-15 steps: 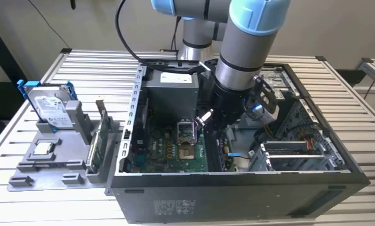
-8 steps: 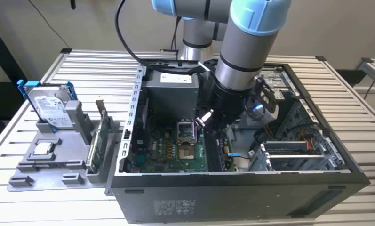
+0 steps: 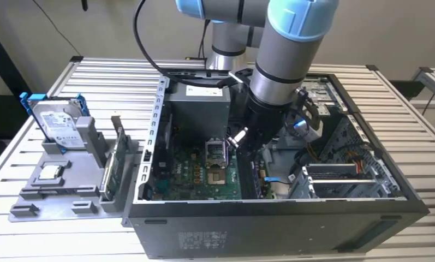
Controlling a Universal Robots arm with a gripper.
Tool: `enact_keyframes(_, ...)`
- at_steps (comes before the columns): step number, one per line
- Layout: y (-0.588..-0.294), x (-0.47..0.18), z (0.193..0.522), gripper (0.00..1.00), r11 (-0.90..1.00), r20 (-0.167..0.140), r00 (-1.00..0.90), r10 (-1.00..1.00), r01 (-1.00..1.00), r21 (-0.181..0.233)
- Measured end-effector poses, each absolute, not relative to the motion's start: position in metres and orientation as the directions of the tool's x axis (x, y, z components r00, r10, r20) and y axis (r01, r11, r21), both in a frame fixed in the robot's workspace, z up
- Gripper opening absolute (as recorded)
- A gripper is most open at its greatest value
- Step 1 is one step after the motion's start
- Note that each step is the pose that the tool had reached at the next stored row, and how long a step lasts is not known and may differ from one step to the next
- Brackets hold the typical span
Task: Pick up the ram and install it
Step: 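Press down the ram until it locks into place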
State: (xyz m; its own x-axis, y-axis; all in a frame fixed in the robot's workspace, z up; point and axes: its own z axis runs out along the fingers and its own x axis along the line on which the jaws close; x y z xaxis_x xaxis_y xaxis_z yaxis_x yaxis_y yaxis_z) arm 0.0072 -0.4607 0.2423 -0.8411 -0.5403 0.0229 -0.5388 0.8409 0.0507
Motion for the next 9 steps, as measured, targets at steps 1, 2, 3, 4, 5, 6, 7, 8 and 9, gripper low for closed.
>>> enact_keyframes(1,-0.4607,0.0072,0.2423,0.11,0.84,0.023,-0.841,-0.541,-0.54,0.051)
enact_keyframes(2,-0.4607,0.0072,0.2422,0.11,0.84,0.023,-0.84,-0.542,-0.54,0.051)
enact_keyframes(3,-0.4607,0.0072,0.2421,0.11,0.84,0.023,-0.84,-0.542,-0.541,0.051)
enact_keyframes(4,-0.4607,0.0072,0.2419,0.11,0.839,0.023,-0.84,-0.543,-0.541,0.051)
enact_keyframes(5,-0.4607,0.0072,0.2417,0.11,0.839,0.023,-0.839,-0.543,-0.542,0.051)
enact_keyframes(6,-0.4607,0.0072,0.2416,0.11,0.839,0.023,-0.839,-0.543,-0.542,0.051)
enact_keyframes(7,-0.4607,0.0072,0.2416,0.11,0.839,0.023,-0.839,-0.544,-0.542,0.051)
enact_keyframes(8,-0.4607,0.0072,0.2415,0.11,0.839,0.023,-0.839,-0.544,-0.542,0.051)
enact_keyframes(9,-0.4607,0.0072,0.2415,0.11,0.839,0.023,-0.839,-0.544,-0.542,0.051)
